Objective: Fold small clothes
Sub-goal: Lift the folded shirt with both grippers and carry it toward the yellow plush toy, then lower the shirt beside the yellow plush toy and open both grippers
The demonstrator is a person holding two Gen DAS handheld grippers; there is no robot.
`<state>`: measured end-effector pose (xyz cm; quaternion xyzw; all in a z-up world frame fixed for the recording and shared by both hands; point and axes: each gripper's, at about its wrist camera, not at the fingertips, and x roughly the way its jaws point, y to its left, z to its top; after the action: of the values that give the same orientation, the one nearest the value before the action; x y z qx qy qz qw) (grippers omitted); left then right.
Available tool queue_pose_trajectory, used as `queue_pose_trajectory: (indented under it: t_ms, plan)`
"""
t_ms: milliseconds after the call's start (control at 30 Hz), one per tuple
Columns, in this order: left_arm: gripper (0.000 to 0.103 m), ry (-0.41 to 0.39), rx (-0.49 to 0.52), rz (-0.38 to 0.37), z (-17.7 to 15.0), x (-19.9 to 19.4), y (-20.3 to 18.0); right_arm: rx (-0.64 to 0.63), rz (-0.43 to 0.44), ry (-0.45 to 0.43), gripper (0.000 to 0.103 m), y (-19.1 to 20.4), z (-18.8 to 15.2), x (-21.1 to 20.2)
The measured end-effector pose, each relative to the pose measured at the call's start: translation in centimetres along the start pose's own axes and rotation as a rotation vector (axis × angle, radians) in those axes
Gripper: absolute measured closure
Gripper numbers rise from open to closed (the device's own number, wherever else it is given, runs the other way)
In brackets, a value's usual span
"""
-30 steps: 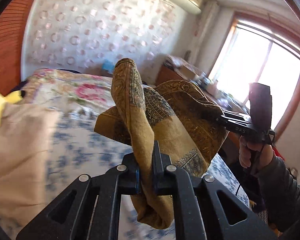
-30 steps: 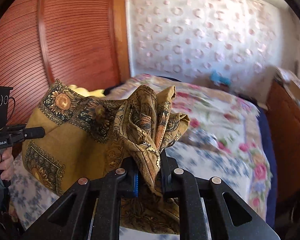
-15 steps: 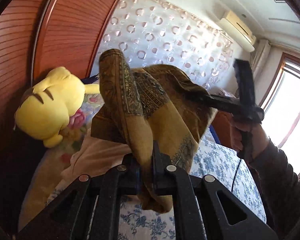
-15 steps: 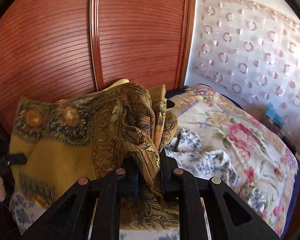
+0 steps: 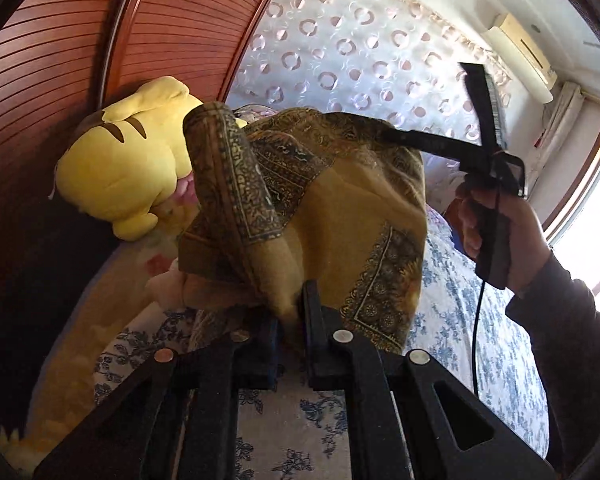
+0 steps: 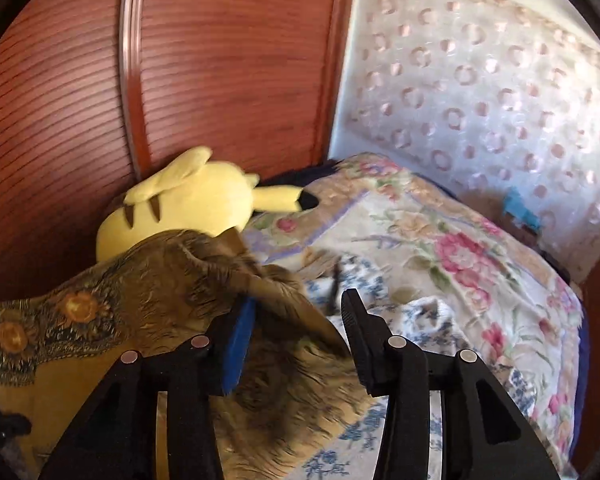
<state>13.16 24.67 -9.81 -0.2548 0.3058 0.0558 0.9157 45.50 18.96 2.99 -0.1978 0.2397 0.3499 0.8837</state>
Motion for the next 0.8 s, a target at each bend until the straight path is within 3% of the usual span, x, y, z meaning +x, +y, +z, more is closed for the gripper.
queue_pose_trajectory:
  t_ms: [167,267,367,467,500,600,800]
  plan:
    - [0.081,0.002,0.03,0.041,-0.2,-0.1,-0.1,0.032,0.104,-0.076,0.057,1.0,-1.9,-3.9]
    - [0.059,0.002,0.05,0.076,-0.4,0.0,0.1,0.027,0.183,-0.02,0.057,0.8,-3.0,-3.8]
    - [0.053,-0.01,0.05,0.075,-0.2,-0.6,0.3,0.009,0.132,0.039,0.057,0.4,-3.9,-1.7]
    - [0.025,-0.037,0.076,0.095,0.0,-1.7,0.1,0.059,0.089,0.043,0.056,-0.6,-4.2,-0.4]
    - [0.024,-0.041,0.09,0.1,0.0,-2.0,-0.1,0.081,0.08,0.042,0.051,-1.0,-4.1,-0.1]
    - [0.023,-0.043,0.15,0.124,0.1,-2.8,-0.9,0.133,0.055,-0.001,0.05,-0.6,-3.8,-0.4]
    - [0.022,-0.102,0.251,0.155,0.1,-4.2,-3.7,0.143,0.061,-0.059,0.05,1.1,-6.8,-5.6]
